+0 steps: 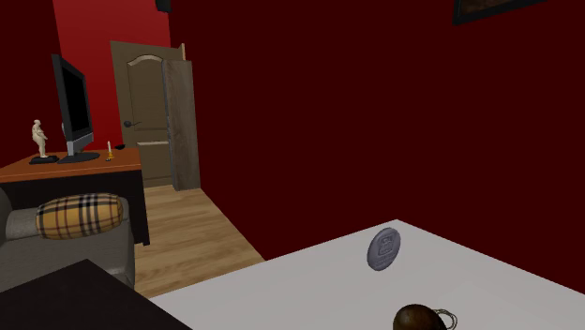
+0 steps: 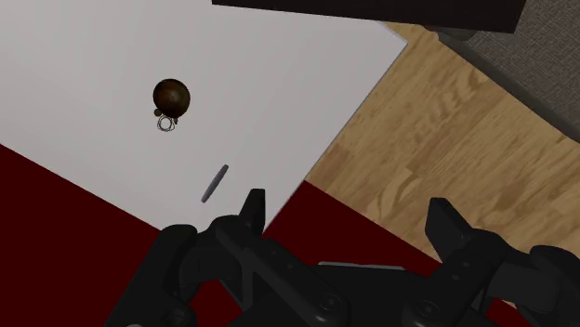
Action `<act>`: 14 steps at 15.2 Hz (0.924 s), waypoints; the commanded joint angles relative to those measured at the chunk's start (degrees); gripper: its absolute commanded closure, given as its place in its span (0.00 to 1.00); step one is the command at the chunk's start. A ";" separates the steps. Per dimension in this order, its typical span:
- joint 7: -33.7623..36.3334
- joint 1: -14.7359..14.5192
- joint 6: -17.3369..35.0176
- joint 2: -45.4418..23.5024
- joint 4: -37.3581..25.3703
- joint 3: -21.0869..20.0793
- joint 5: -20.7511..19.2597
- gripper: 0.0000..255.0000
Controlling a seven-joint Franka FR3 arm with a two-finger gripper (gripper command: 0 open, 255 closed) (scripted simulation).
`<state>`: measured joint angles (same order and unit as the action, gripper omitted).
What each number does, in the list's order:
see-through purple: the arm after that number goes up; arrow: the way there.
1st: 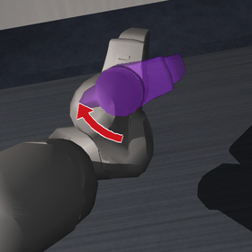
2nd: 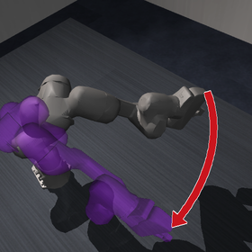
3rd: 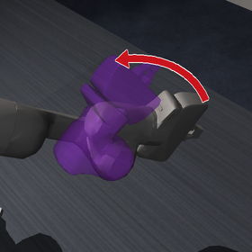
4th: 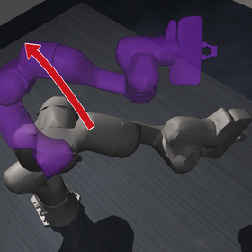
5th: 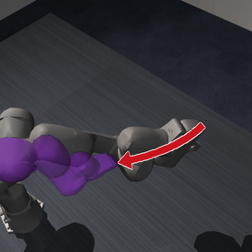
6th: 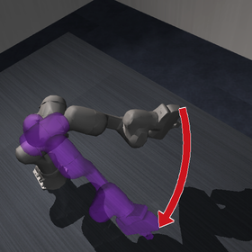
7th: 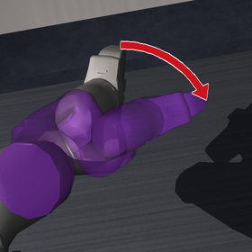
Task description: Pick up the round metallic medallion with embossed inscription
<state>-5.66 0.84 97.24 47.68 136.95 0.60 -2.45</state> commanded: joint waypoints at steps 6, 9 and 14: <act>0.97 1.62 8.56 -8.04 1.38 1.80 -0.43 0.00; 1.48 2.50 13.46 -13.49 1.36 2.90 -0.51 0.00; 2.11 3.71 20.99 -23.35 -0.08 4.80 -0.20 0.00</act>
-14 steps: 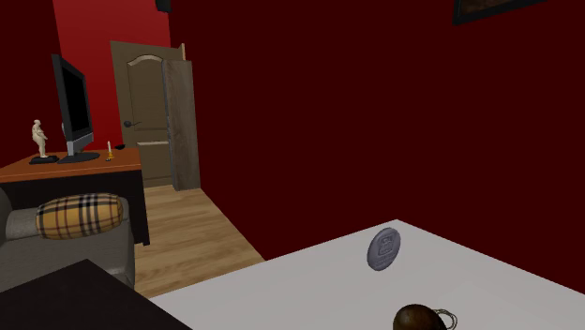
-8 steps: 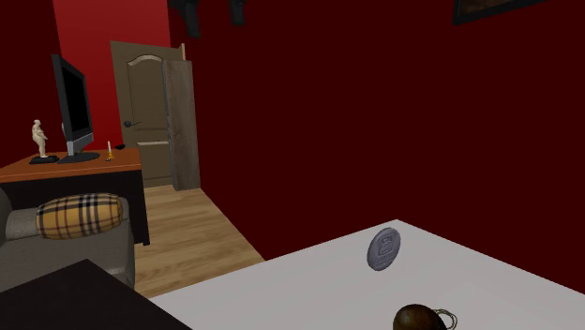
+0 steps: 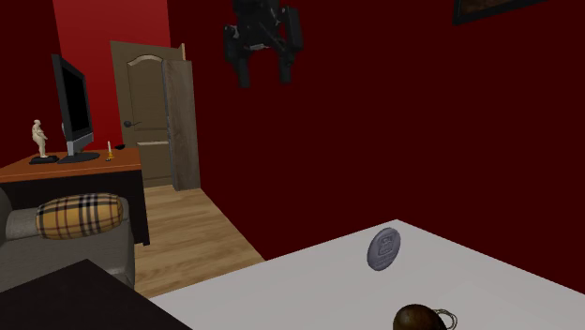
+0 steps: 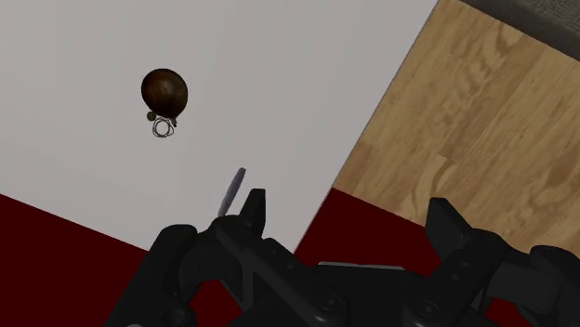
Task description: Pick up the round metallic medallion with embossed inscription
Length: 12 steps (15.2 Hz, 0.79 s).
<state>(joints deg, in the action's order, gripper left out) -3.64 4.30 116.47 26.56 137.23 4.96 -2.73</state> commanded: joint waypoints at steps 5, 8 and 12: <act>0.25 1.20 8.20 -12.72 -3.47 2.37 1.25 0.00; 0.04 1.72 11.43 -19.19 -6.10 3.48 2.48 0.00; -0.60 2.56 14.88 -27.93 -10.47 4.69 4.78 0.00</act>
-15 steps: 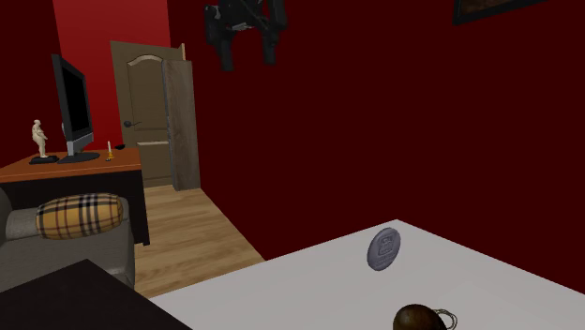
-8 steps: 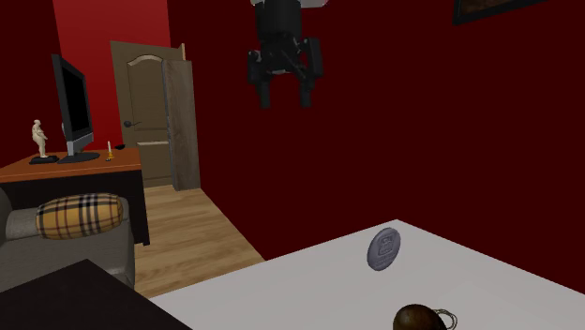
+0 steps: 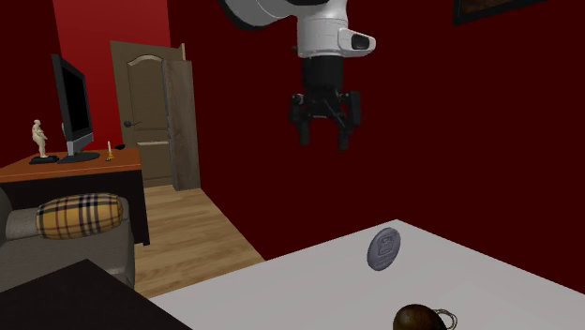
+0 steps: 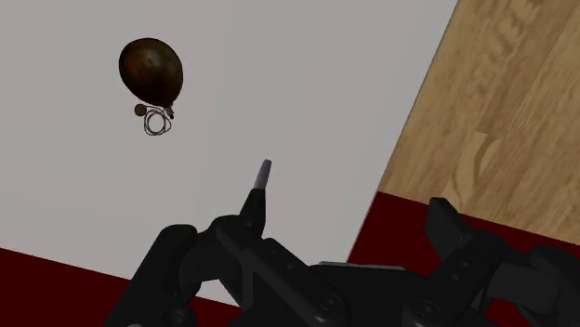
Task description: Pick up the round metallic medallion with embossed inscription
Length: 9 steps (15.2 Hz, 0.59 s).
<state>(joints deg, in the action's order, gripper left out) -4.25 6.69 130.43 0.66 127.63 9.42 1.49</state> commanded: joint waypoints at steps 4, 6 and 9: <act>-0.87 1.41 3.36 -10.82 -6.19 0.94 3.40 0.00; -1.28 2.21 4.20 -15.22 -9.21 1.09 4.88 0.00; -1.76 3.63 4.98 -21.80 -14.19 1.08 7.01 0.00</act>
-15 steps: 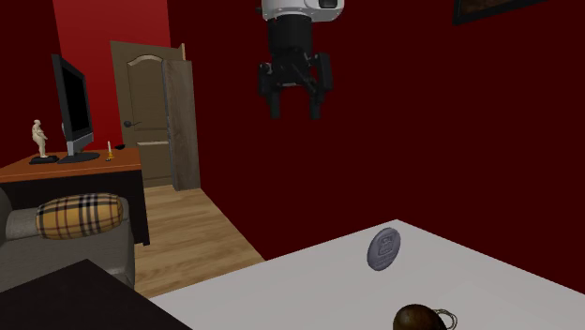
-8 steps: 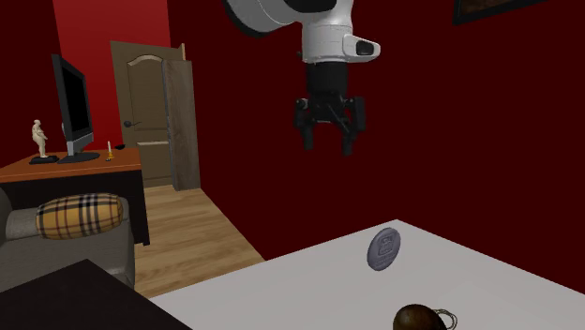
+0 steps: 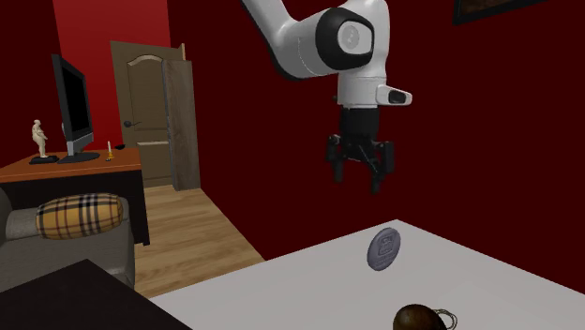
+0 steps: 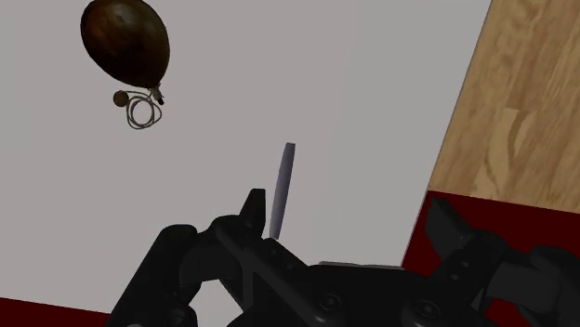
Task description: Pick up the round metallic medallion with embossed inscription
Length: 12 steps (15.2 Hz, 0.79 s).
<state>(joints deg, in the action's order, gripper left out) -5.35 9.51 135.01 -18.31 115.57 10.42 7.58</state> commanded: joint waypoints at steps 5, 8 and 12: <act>-0.84 3.58 0.50 -13.84 -11.69 -0.31 3.90 0.00; -0.57 5.16 -0.05 -19.83 -17.56 -0.57 5.16 0.00; -0.95 5.45 1.84 -22.05 -17.87 -0.99 5.65 0.00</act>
<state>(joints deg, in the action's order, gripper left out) -6.24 14.90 136.29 -39.67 97.84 9.55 13.07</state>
